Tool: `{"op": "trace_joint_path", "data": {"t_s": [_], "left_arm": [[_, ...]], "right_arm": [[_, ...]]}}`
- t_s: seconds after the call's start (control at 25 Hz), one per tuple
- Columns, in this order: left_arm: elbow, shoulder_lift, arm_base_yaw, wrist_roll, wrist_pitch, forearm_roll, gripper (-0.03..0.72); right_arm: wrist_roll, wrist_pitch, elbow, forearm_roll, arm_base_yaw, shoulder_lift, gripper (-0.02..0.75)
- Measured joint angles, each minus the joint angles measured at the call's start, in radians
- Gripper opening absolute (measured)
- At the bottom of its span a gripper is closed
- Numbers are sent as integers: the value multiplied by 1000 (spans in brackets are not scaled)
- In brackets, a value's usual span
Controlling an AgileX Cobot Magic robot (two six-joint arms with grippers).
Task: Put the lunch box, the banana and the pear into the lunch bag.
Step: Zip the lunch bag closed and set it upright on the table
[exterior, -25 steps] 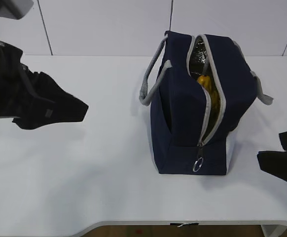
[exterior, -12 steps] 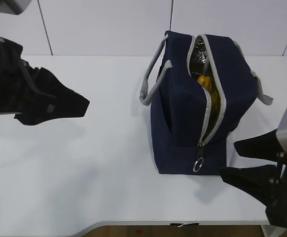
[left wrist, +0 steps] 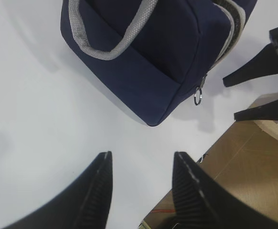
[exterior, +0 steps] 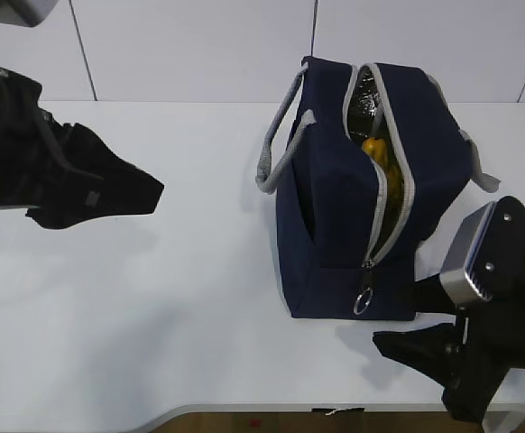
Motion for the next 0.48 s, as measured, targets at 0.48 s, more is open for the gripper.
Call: {"op": "trace_joint_path", "data": {"t_s": [0.48], "left_arm": [[0,0,0,0,0,0,317]], "right_arm": [[-58,10,-71,6,0,135,468]]}}
